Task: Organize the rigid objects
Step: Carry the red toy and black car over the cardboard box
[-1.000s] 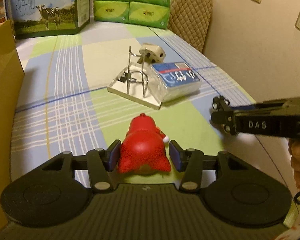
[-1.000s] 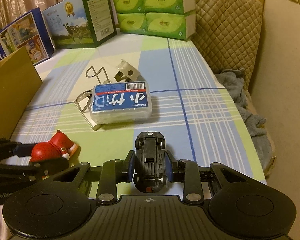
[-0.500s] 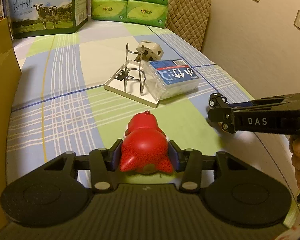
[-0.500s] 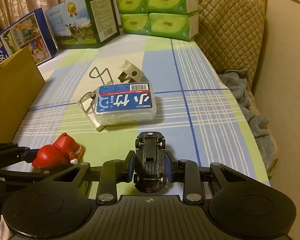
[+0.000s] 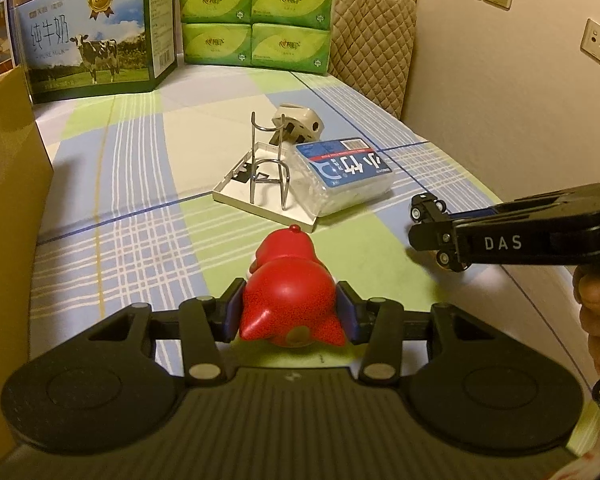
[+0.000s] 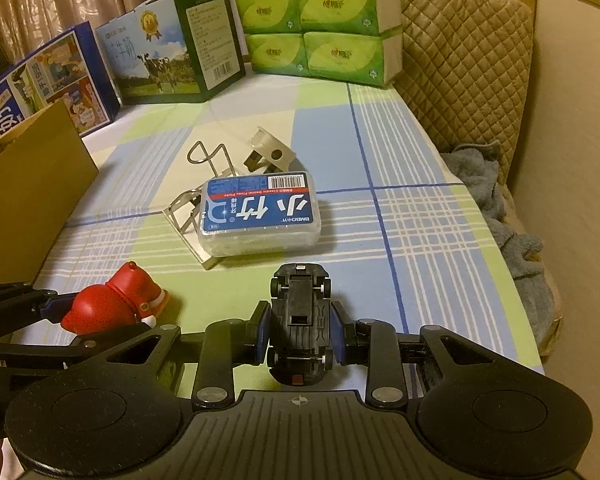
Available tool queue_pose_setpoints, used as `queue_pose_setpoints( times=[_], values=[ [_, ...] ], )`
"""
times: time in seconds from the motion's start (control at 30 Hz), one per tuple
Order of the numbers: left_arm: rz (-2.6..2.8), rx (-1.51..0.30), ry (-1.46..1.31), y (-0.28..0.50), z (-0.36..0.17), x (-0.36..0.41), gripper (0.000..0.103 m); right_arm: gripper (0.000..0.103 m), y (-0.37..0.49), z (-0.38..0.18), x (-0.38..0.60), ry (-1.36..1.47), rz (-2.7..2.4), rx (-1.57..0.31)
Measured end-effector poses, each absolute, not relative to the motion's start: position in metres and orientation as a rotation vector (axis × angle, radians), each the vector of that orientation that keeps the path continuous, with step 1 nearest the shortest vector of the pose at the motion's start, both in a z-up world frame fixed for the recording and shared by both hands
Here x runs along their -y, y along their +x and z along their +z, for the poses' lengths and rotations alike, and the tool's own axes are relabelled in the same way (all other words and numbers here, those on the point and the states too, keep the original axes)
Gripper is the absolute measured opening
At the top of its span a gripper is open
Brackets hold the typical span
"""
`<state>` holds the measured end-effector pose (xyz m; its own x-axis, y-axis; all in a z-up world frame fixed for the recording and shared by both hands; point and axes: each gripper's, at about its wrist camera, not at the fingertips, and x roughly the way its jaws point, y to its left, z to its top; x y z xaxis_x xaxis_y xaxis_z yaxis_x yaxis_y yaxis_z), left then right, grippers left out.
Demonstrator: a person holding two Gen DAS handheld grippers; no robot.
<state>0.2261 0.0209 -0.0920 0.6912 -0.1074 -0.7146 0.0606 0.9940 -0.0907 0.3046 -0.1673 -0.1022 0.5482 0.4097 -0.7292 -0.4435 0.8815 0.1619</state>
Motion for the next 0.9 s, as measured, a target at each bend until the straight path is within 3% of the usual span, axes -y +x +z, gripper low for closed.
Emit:
queue_pose_setpoints(
  times=[0.4,0.9],
  values=[
    [-0.083,-0.767,-0.054,0.210,-0.070,-0.021,0.042,0.027,0.298,-0.087,0.173,0.001,0.514,-0.805],
    [-0.034,-0.686,-0.073,0.146,0.009,-0.030,0.042,0.027,0.227,-0.019,0.176,0.069,0.542,-0.727]
  ],
)
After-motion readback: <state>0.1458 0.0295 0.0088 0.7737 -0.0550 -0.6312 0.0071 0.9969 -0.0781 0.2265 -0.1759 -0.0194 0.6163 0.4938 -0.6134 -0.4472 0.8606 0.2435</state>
